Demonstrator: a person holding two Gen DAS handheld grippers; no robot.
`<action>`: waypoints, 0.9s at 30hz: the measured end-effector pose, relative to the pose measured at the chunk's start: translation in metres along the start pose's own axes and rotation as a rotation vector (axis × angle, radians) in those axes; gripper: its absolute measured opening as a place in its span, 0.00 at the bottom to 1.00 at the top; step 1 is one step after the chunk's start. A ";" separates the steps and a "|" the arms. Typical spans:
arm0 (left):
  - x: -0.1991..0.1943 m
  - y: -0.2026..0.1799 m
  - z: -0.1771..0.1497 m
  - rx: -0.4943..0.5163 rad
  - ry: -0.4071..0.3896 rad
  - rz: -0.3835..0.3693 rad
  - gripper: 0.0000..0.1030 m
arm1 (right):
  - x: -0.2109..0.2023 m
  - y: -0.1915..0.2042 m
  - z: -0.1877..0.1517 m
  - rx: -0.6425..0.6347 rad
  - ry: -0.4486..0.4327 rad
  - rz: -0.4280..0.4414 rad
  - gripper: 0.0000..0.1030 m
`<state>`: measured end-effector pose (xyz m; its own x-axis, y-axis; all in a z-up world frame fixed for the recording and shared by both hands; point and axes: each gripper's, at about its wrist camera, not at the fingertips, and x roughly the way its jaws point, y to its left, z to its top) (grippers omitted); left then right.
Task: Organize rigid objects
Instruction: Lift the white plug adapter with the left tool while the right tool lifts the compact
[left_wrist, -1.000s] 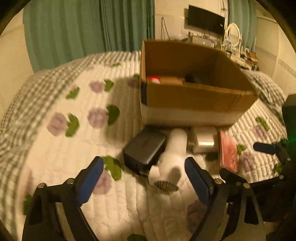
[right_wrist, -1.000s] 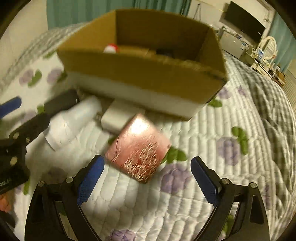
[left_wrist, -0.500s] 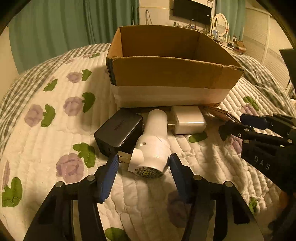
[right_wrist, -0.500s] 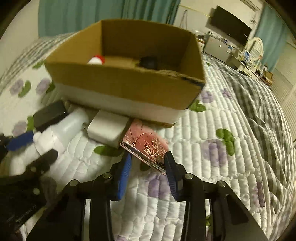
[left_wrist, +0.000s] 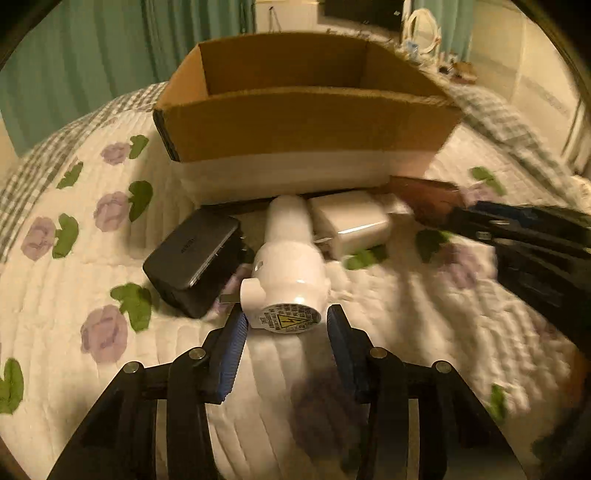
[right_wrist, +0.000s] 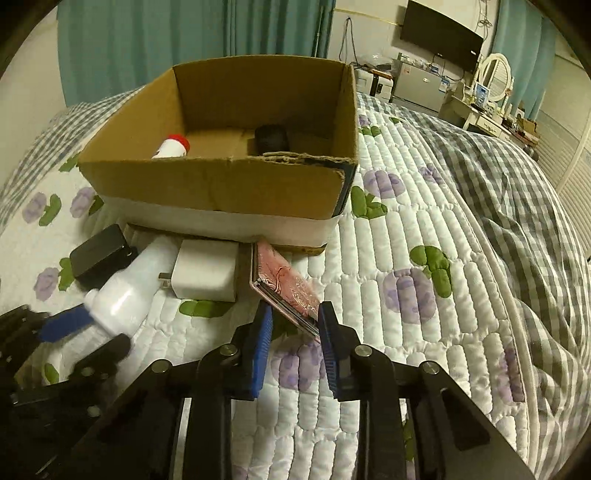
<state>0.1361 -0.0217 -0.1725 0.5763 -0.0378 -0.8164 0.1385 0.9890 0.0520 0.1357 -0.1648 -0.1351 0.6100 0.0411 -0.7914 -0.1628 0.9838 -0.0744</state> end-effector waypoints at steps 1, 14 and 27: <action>0.004 0.000 0.002 -0.006 0.001 0.005 0.45 | 0.001 0.002 0.000 -0.004 0.002 -0.001 0.24; -0.003 0.011 0.014 -0.094 -0.025 -0.010 0.45 | 0.006 -0.002 -0.002 0.001 0.007 0.006 0.24; -0.063 0.021 0.013 -0.114 -0.137 -0.019 0.45 | -0.022 0.003 0.003 -0.031 -0.065 0.040 0.08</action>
<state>0.1135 -0.0002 -0.1126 0.6801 -0.0677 -0.7300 0.0626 0.9975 -0.0342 0.1248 -0.1625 -0.1162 0.6517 0.0927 -0.7528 -0.2113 0.9754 -0.0628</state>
